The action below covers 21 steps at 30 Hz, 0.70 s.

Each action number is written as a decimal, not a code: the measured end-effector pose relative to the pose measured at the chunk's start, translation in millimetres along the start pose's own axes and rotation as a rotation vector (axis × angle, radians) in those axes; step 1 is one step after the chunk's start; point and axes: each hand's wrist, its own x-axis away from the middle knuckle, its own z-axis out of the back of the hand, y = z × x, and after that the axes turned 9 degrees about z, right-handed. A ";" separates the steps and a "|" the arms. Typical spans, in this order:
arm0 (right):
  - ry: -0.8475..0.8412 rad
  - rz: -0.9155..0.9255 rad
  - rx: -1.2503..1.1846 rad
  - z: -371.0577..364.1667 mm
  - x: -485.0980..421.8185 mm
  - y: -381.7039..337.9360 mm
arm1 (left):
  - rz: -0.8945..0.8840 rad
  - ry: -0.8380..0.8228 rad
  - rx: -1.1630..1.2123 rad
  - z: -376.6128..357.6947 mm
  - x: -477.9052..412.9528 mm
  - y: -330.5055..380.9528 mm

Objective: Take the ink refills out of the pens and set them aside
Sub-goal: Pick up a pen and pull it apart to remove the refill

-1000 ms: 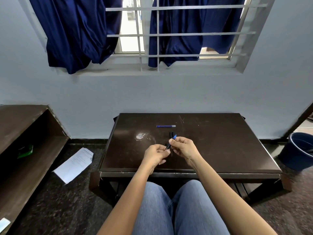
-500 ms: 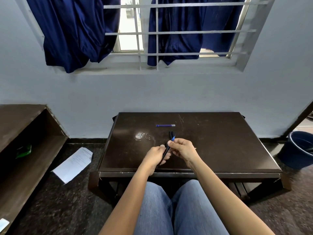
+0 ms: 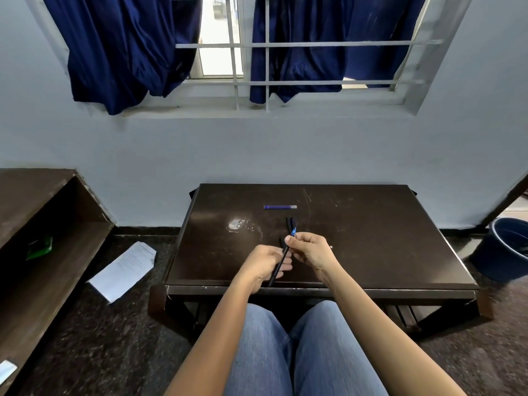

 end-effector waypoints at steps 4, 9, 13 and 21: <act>-0.008 -0.008 -0.001 0.5 -2.0 1.5 | -0.050 0.094 0.018 6.4 -5.3 -2.6; -0.023 -0.006 -0.003 -1.7 -3.3 0.7 | 0.015 0.026 -0.013 0.0 -9.8 -1.3; -0.020 -0.006 -0.015 -1.6 -5.7 1.0 | 0.054 -0.036 -0.037 0.4 -7.2 3.0; -0.264 -0.117 -0.412 11.2 -14.5 -4.1 | 0.095 -0.169 0.233 6.6 -9.1 5.8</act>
